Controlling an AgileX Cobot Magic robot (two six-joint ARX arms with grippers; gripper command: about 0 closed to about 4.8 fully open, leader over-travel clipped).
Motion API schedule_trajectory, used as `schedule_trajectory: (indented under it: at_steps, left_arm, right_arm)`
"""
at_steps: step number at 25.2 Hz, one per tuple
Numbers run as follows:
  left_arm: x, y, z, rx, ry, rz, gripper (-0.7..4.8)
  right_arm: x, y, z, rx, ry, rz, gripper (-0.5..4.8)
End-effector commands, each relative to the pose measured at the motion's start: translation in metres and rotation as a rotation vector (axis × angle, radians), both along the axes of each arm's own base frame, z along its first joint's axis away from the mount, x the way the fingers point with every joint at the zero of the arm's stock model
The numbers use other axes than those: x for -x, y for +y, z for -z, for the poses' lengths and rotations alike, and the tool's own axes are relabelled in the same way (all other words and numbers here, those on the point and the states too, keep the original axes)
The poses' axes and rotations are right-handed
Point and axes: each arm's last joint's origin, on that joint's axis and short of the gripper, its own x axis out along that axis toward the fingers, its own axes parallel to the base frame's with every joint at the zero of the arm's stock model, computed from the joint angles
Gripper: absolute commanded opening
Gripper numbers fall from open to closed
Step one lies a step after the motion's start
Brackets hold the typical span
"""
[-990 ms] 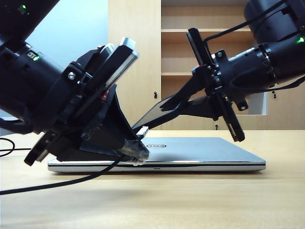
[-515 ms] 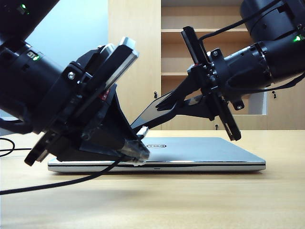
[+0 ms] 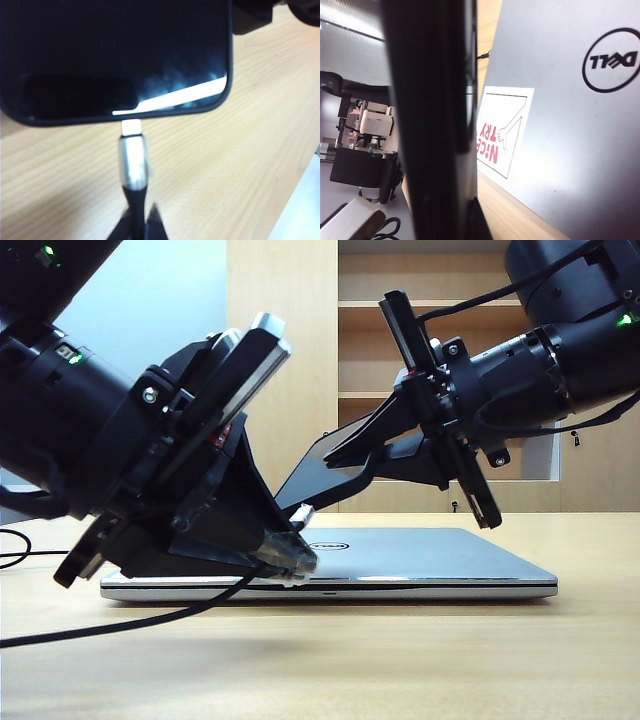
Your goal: Pick up the charging cable and the phone, plug the charging cable into the charging port on the phone, and finally place them back on the table.
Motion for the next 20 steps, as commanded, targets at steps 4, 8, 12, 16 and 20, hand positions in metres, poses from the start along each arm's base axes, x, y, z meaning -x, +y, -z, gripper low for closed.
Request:
schedule_trajectory:
  at_steps: [4,8,12,16,20]
  left_arm:
    - [-0.0016,-0.0022,-0.0052,0.039,-0.035,-0.005,-0.06]
    - [-0.0016,-0.0021,-0.0051,0.038,-0.035,-0.005,-0.06]
    - [-0.0016,-0.0021,-0.0051,0.038,-0.035,-0.005,-0.06]
    - [-0.0016,-0.0021,-0.0051,0.038,-0.035,-0.005,-0.06]
    - [-0.0016,-0.0021,-0.0051,0.038,-0.034,-0.004,-0.06]
  right_arm:
    - [0.0013,0.0024,-0.0064,-0.035,-0.039,-0.071,-0.06]
    - [-0.0013,-0.0006,-0.0067,-0.062,0.026,-0.014,-0.06]
    - [-0.0013,-0.0007,-0.0065,-0.063,0.032,-0.007,-0.06]
    - [-0.0021,-0.0010,-0.0067,-0.067,0.044,0.024,-0.06]
    - [-0.0028,-0.0009,-0.0080,-0.089,0.066,0.046,-0.06]
